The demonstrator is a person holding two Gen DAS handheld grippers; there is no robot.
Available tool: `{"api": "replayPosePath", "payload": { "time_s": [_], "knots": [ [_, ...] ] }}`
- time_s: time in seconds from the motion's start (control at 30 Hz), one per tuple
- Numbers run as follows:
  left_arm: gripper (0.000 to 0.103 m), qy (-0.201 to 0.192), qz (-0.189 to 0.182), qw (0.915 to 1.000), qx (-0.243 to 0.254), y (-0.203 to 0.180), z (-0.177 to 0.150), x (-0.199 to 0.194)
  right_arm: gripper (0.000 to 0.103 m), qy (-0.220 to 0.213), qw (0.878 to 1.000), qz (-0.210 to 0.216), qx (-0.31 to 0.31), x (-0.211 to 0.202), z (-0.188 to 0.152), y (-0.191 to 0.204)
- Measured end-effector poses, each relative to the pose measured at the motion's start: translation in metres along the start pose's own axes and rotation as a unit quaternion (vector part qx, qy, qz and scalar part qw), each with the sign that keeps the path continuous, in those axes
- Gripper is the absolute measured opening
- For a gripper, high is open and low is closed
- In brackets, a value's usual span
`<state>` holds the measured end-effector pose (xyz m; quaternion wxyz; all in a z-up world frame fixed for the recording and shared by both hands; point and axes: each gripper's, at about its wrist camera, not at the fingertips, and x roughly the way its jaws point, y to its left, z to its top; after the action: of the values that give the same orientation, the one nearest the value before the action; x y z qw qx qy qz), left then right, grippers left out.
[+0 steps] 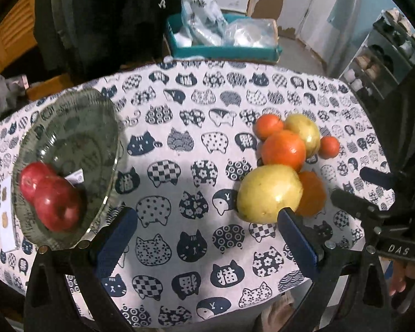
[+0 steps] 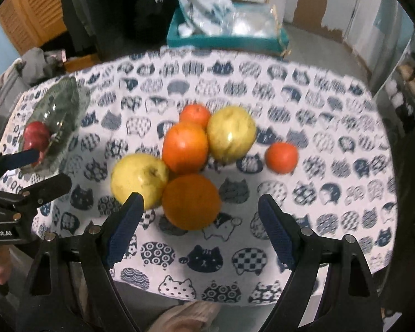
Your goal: Organize fruits
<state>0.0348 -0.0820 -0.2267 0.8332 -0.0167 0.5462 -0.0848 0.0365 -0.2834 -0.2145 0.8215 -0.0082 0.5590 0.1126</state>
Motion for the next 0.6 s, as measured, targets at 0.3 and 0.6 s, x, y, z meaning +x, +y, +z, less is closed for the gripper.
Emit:
{"api": "replayPosePath", "payload": {
  "time_s": [0.3, 0.6],
  "knots": [
    [0.102, 0.015, 0.003, 0.9999, 0.0, 0.003, 0.001, 0.014, 0.085, 0.043, 0.999, 0.017, -0.001, 0.036, -0.006, -0.001],
    [0.102, 0.023, -0.011, 0.9997, -0.002, 0.001, 0.005, 0.02, 0.077, 0.058, 0.997, 0.045, -0.01, 0.051, -0.002, -0.005]
  ]
}}
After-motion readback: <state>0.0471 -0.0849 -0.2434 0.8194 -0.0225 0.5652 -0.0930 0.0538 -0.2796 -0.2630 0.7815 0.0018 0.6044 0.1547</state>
